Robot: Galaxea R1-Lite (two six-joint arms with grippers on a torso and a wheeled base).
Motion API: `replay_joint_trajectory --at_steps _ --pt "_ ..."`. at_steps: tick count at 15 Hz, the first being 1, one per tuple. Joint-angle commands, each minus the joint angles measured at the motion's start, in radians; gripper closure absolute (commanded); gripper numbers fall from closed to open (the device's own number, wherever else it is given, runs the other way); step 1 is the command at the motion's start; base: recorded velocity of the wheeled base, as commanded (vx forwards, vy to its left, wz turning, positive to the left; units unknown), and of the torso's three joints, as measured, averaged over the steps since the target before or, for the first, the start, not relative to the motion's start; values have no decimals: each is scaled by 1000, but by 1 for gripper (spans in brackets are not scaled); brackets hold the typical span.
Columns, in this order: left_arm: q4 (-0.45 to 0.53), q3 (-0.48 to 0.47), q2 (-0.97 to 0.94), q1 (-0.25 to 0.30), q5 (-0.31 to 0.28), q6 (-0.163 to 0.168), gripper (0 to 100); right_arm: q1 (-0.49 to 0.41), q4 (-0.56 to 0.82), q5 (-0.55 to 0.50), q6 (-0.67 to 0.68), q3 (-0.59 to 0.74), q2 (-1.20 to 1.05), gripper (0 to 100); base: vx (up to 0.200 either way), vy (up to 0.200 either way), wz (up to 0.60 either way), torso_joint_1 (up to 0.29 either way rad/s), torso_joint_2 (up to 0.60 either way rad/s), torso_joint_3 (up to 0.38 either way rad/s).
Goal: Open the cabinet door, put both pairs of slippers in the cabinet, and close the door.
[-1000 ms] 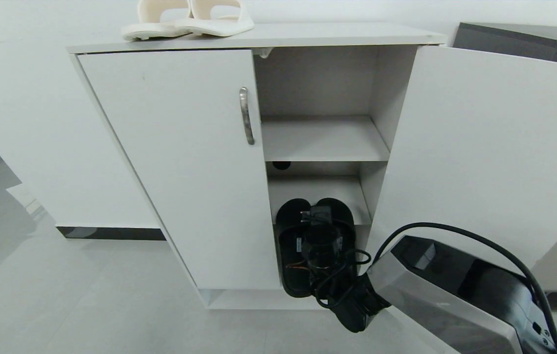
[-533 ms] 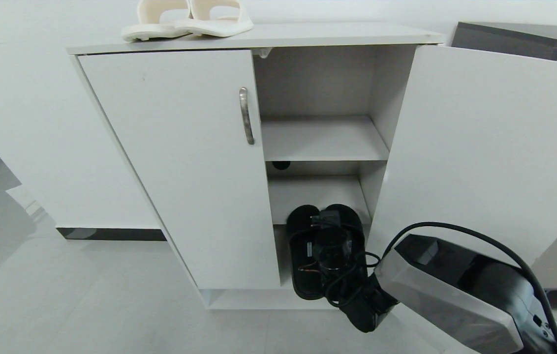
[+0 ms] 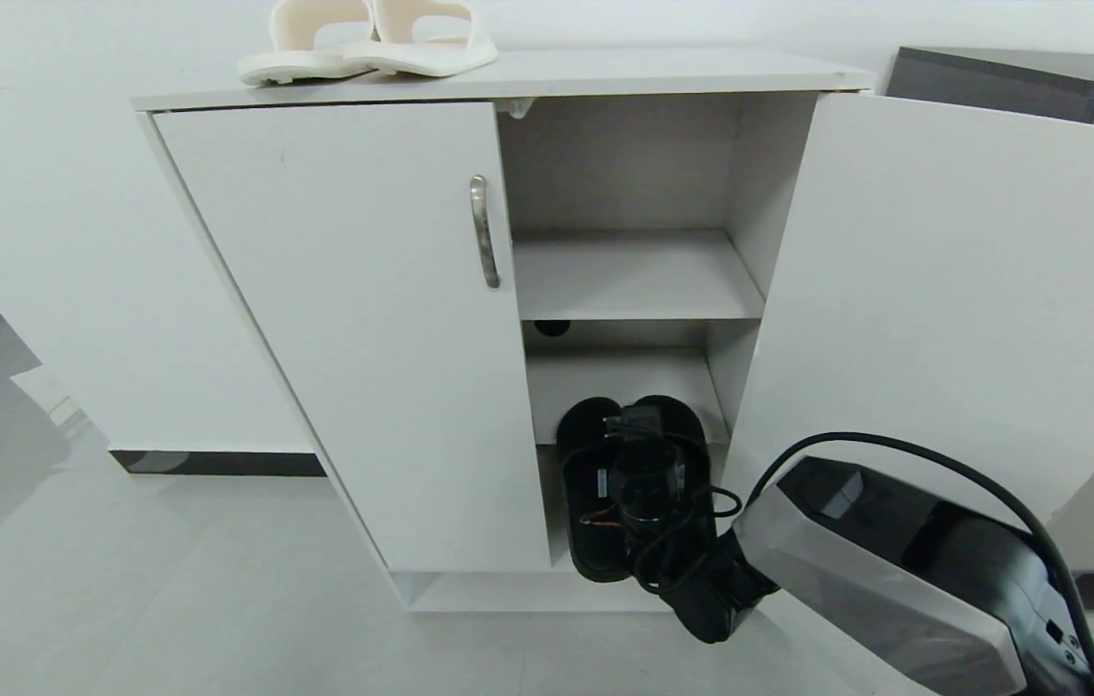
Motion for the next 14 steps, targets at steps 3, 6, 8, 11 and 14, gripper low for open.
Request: replay_joint_trajectory --at_steps 3,6,8,11,14 --pt "0 0 1 0 1 0 100 0 6 7 0 -8 -1 100 200 0 0 -4 4 2" --pt "0 0 1 0 1 0 100 0 18 5 0 -10 0 100 200 0 0 6 4 4" --pt "0 0 1 0 1 0 100 3 18 5 -6 -13 6 100 200 0 0 5 -2 0" --pt "0 0 1 0 2 0 100 -1 26 5 -9 -67 43 100 200 0 0 2 7 1" --pt "0 0 1 0 2 0 100 -6 69 5 -7 -114 51 100 0 0 0 0 0 0"
